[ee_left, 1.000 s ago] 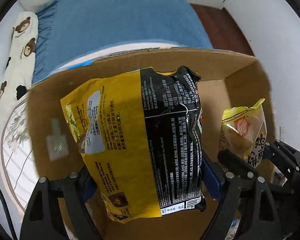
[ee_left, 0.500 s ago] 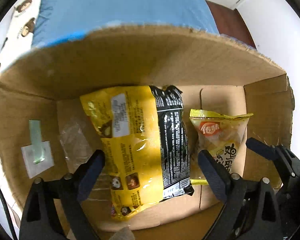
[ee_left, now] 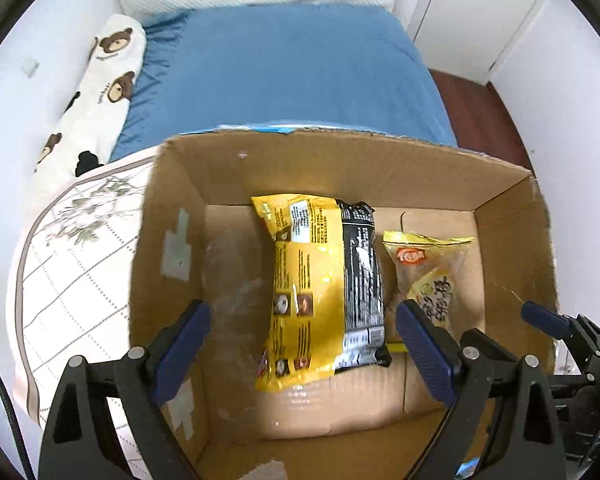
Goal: Organize snacks
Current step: 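Carry both packets into the cardboard box and open both tools, then grasp the Franzzi wafer box with the left tool while the right tool grasps the orange packet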
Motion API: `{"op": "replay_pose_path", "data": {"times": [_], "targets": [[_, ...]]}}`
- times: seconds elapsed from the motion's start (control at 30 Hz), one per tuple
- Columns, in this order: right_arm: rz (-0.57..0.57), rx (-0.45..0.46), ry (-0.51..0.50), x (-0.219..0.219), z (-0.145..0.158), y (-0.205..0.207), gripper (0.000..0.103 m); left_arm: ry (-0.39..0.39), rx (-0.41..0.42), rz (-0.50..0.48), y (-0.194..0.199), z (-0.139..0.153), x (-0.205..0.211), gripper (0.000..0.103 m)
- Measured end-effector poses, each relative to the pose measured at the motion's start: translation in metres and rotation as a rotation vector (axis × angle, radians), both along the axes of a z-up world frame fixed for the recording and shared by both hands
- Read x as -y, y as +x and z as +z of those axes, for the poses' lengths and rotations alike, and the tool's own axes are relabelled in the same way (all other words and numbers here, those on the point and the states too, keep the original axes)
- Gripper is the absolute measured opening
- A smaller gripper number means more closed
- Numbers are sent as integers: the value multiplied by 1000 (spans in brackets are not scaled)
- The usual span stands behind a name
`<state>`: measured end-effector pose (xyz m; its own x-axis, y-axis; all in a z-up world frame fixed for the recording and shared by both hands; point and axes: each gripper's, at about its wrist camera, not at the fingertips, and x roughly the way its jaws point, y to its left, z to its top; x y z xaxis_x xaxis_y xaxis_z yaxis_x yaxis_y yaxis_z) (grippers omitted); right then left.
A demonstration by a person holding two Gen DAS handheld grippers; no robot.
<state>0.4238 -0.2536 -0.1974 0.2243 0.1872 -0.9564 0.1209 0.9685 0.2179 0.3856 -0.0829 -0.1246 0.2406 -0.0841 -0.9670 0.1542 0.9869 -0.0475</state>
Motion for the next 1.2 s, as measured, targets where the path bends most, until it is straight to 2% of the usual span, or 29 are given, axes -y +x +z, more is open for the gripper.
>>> {"op": "replay_pose_path", "data": {"times": [0.07,0.3,0.5,0.63,0.73,0.8,1.0,1.07,1.2], "targets": [[-17,27,-1,0,16,-11,96,-3,17,7,1,5,-3,95],[-42,112,-16,-6,55,-48,96,14,117,1,-50,42,-11,95],[-54,165,0,-11,84,-78,96,-2,155,9,-82,62,-22,95],[-64,168,32,-12,92,-107,96,-2,163,9,-112,64,-33,95],[-77,131,79,-16,81,-134,96,31,146,-19,-139,55,-44,95],[-82,79,122,-23,60,-155,96,71,123,-51,-158,40,-53,95],[-133,-130,276,-56,-20,-215,96,239,-37,-247,-213,-38,-79,95],[-143,-200,305,-68,-46,-234,96,255,-88,-292,-226,-59,-84,95],[-161,-268,309,-85,-78,-260,96,340,-139,-400,-245,-94,-88,95]]}}
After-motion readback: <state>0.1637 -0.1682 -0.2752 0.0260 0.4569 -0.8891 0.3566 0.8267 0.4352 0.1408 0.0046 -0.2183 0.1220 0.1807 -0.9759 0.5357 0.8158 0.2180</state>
